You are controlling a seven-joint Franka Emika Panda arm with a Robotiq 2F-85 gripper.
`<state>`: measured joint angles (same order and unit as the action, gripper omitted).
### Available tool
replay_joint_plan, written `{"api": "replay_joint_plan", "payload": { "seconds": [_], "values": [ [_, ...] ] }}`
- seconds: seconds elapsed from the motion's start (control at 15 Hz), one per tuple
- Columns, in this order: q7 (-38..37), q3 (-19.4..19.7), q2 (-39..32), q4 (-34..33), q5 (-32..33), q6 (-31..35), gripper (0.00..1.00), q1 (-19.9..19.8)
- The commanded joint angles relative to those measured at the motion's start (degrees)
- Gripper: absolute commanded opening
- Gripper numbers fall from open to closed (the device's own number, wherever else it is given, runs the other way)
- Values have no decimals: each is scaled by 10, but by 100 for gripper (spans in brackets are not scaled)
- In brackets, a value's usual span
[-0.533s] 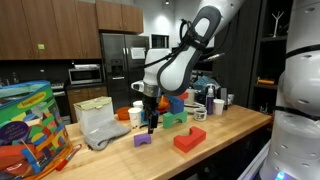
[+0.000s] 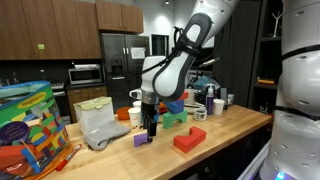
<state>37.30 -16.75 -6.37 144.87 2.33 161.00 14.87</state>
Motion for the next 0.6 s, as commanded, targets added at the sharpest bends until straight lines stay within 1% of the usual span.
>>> {"api": "replay_joint_plan", "payload": {
  "seconds": [0.0,0.53],
  "values": [
    [30,-13,-20,-8,-15,10,100,-20],
    [45,-24,-44,-17,-5,24,100,-39]
  ]
}}
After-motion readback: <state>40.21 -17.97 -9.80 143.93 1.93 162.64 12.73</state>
